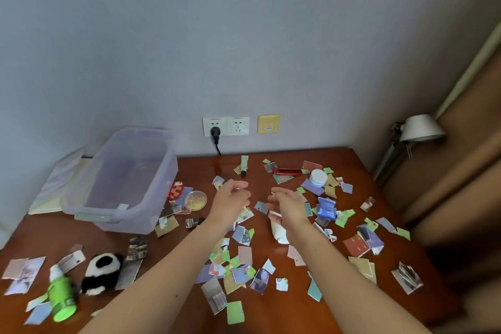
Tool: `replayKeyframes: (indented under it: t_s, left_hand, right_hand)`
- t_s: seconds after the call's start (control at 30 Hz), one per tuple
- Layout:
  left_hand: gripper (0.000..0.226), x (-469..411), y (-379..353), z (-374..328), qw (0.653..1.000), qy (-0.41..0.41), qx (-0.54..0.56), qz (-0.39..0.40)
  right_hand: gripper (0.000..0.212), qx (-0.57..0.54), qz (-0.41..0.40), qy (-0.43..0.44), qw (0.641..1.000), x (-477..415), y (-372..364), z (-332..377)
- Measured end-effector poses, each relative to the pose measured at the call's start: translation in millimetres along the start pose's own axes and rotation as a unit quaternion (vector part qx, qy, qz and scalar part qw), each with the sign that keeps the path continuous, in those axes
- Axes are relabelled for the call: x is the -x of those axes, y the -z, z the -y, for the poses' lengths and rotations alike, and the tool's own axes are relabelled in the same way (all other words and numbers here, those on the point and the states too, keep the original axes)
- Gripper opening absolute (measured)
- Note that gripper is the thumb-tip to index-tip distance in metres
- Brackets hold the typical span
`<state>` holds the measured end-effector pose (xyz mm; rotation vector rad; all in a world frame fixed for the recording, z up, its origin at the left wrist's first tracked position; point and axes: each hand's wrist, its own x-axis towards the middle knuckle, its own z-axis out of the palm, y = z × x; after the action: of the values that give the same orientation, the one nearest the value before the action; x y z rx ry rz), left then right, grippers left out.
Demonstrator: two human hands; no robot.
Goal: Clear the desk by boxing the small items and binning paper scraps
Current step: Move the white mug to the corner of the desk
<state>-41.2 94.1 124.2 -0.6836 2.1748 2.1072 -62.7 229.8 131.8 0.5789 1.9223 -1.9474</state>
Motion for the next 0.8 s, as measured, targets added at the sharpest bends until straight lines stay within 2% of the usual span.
replayKeyframes:
  t_s: [0.2, 0.43, 0.6, 0.8]
  left_hand:
    - [0.024, -9.1, -15.0, 7.4, 0.997, 0.031, -0.034, 0.057]
    - [0.022, -22.8, -36.7, 31.2, 0.988, 0.069, -0.090, 0.109]
    - [0.020, -26.1, -48.3, 44.3, 0.982, 0.100, -0.100, 0.127]
    - [0.035, -48.7, -70.9, 62.7, 0.970, 0.164, -0.124, 0.126]
  right_hand:
    - [0.023, -0.017, -0.065, -0.036, 0.997, -8.7, 16.1, -14.8]
    - [0.026, -0.027, -0.127, -0.041, 0.991, -17.2, 33.9, -31.4]
    - [0.031, -0.006, -0.113, -0.050, 0.992, -25.0, 49.8, -45.6]
    - [0.032, 0.067, -0.099, -0.082, 0.990, -57.1, 65.9, -50.7]
